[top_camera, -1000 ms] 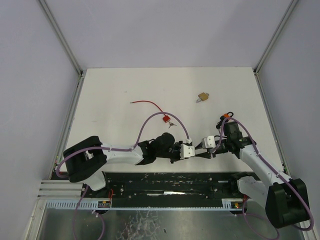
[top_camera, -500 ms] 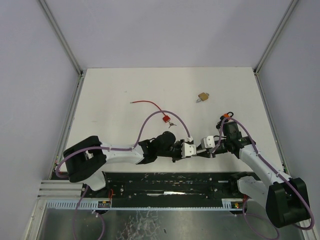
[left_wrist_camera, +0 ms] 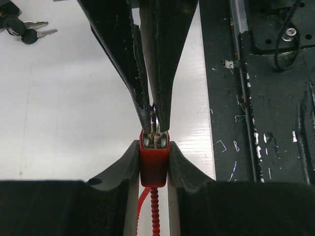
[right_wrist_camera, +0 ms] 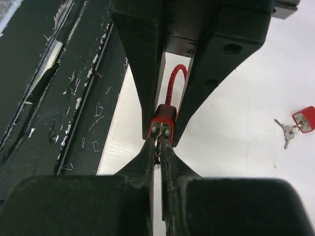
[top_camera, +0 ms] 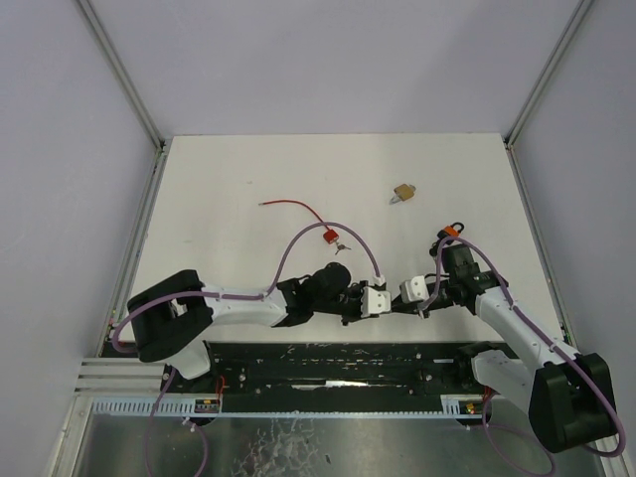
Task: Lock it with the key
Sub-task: Lock the lock.
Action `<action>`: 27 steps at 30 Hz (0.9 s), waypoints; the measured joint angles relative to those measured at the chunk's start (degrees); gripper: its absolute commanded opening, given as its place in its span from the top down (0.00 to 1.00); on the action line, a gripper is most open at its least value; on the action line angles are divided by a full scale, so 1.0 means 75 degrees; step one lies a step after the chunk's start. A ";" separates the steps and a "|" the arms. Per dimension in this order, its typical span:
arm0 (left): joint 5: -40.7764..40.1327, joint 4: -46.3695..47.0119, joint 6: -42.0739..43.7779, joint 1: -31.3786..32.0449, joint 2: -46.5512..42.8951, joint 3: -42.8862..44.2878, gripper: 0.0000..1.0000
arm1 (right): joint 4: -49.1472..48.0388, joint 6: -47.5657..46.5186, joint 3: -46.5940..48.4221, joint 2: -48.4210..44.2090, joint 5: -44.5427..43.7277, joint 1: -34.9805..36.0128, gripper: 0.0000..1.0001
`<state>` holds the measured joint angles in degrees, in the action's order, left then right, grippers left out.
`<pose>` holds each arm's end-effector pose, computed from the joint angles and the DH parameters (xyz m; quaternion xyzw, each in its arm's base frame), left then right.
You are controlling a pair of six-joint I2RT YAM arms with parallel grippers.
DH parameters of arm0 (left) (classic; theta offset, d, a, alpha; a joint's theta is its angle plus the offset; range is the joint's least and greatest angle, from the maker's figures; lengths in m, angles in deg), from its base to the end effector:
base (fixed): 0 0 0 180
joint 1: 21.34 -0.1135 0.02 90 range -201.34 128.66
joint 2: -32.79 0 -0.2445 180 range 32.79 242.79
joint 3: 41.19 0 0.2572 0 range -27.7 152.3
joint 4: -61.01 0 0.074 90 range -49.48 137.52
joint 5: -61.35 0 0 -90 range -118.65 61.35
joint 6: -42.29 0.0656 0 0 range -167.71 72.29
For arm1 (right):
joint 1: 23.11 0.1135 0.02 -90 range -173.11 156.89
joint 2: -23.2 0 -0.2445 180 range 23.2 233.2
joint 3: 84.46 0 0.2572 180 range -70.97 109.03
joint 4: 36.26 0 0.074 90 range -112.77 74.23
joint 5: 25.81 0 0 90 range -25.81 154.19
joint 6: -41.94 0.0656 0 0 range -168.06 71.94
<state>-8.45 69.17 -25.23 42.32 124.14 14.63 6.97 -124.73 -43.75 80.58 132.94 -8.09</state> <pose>0.1374 -0.3286 0.1461 0.6410 0.5522 -0.3202 0.4263 0.1615 0.1066 0.1611 -0.6740 0.4500 0.3584 0.4634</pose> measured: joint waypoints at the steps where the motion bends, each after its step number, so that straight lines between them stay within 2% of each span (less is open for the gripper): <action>1: 0.0067 -0.0029 0.0000 0.0000 0.0015 0.0020 1.00 | 0.0131 -0.0189 0.0017 0.0000 -0.0003 0.0003 1.00; 5: 0.0568 -0.0207 -0.0012 -0.0105 0.0119 0.0184 1.00 | 0.0863 -0.0982 0.0169 -0.0003 -0.0070 0.0055 1.00; 9: 0.1993 -0.0484 -0.0073 -0.0560 0.0405 0.0539 1.00 | 0.1521 -0.1891 0.0347 -0.0105 -0.0207 0.0114 1.00; 13: 0.3284 -0.0554 -0.0166 -0.1046 0.0571 0.0766 1.00 | 0.1603 -0.2384 0.0408 -0.0472 -0.0353 0.0251 1.00; 27: 0.4526 -0.0632 -0.0595 -0.1489 0.0994 0.1119 1.00 | 0.0845 -0.0032 0.0656 -0.1096 -0.1702 0.1157 1.00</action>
<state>25.50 64.43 -29.69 31.15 131.60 23.02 13.31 -124.97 -38.83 72.36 120.18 0.59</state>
